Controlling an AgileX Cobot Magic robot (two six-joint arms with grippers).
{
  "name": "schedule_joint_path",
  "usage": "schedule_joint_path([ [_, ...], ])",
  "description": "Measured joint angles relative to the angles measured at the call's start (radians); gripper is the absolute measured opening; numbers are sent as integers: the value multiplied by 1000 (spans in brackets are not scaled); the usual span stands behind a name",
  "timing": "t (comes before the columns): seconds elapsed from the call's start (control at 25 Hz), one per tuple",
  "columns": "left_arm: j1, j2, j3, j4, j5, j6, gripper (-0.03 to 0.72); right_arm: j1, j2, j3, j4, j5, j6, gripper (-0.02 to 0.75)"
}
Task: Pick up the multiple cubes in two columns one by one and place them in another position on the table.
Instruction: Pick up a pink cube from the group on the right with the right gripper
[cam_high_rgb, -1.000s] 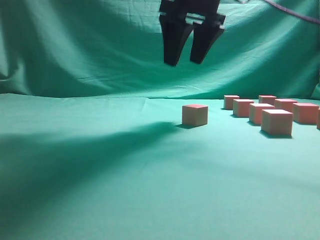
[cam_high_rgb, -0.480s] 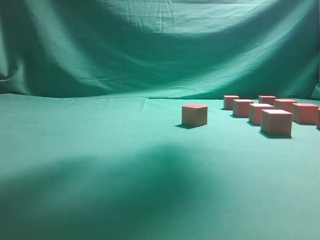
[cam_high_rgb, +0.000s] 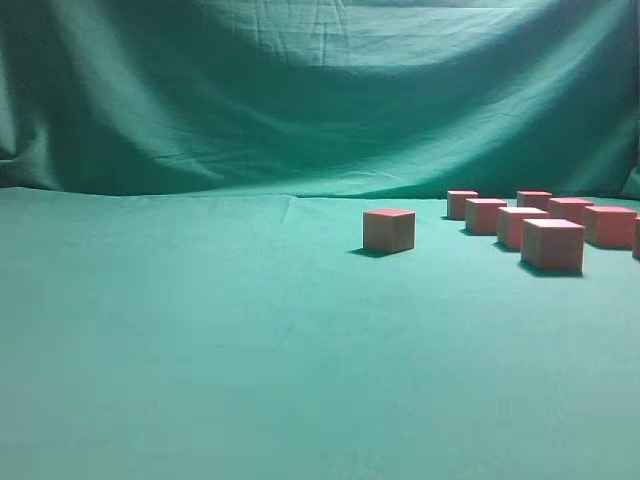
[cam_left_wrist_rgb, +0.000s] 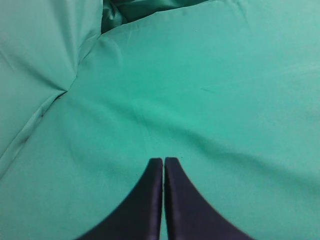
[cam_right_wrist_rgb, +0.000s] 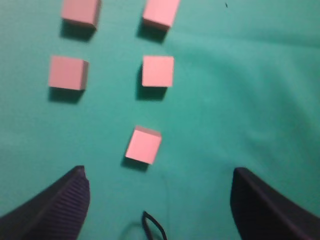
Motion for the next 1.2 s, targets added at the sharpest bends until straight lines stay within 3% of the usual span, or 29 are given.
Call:
schedule_joint_path([
  [0.08, 0, 0, 0, 0, 0, 0, 0, -33, -22, 89, 2, -60, 39, 512],
  [0.4, 0, 0, 0, 0, 0, 0, 0, -52, -29, 386, 103, -366, 79, 515],
  [0.68, 0, 0, 0, 0, 0, 0, 0, -52, -29, 469, 111, -630, 79, 515],
  [0.76, 0, 0, 0, 0, 0, 0, 0, -52, -29, 469, 111, -672, 75, 460],
  [1.2, 0, 0, 0, 0, 0, 0, 0, -52, 125, 469, 111, -663, 52, 465],
])
